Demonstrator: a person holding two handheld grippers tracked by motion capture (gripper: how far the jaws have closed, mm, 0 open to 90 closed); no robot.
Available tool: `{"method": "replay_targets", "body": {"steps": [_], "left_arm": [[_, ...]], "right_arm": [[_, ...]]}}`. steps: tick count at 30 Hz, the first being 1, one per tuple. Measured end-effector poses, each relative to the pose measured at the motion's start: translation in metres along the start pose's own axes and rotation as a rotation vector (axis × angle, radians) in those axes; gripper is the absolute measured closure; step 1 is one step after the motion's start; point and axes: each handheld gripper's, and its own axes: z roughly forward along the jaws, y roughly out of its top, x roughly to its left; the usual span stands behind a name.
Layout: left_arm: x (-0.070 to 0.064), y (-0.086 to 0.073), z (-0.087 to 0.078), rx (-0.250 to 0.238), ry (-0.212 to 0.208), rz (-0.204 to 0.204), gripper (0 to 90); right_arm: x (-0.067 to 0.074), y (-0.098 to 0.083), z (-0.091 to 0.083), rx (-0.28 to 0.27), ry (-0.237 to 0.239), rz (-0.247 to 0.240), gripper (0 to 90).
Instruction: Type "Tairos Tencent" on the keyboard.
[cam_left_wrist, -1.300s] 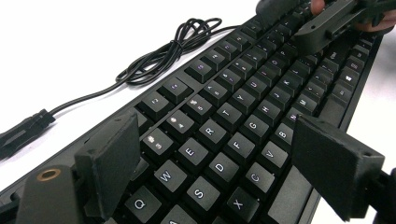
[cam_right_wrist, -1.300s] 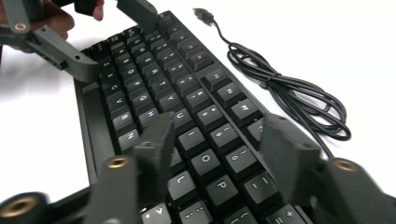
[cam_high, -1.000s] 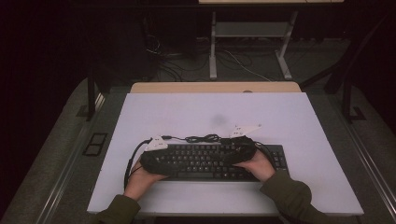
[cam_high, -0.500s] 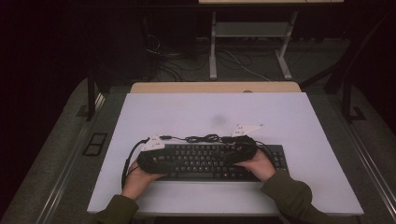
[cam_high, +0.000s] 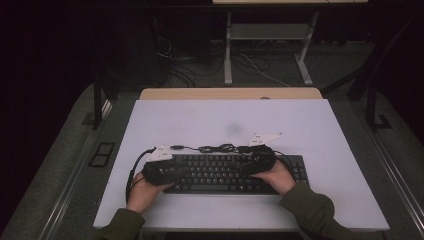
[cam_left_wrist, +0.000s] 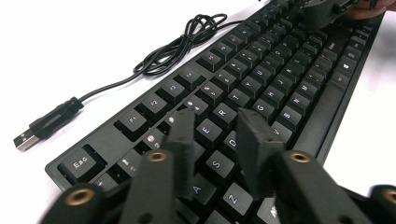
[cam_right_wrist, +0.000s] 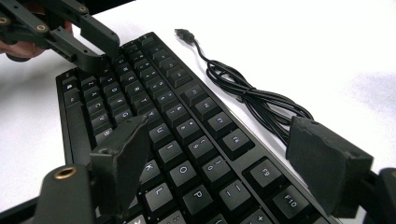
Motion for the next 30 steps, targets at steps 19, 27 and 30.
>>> {"method": "replay_targets", "body": {"steps": [19,27,30], "left_arm": [[0.000,-0.001,0.006,0.047,-0.049,0.000,89.2],[0.000,-0.003,0.010,0.063,-0.047,0.000,89.2],[0.000,-0.004,0.011,0.069,-0.048,-0.002,89.1]], "right_arm": [[0.001,0.000,0.001,0.004,-0.004,0.002,21.6],[0.001,-0.001,0.002,0.009,-0.002,0.002,21.8],[0.001,-0.001,0.002,0.011,-0.004,0.001,21.8]]}}
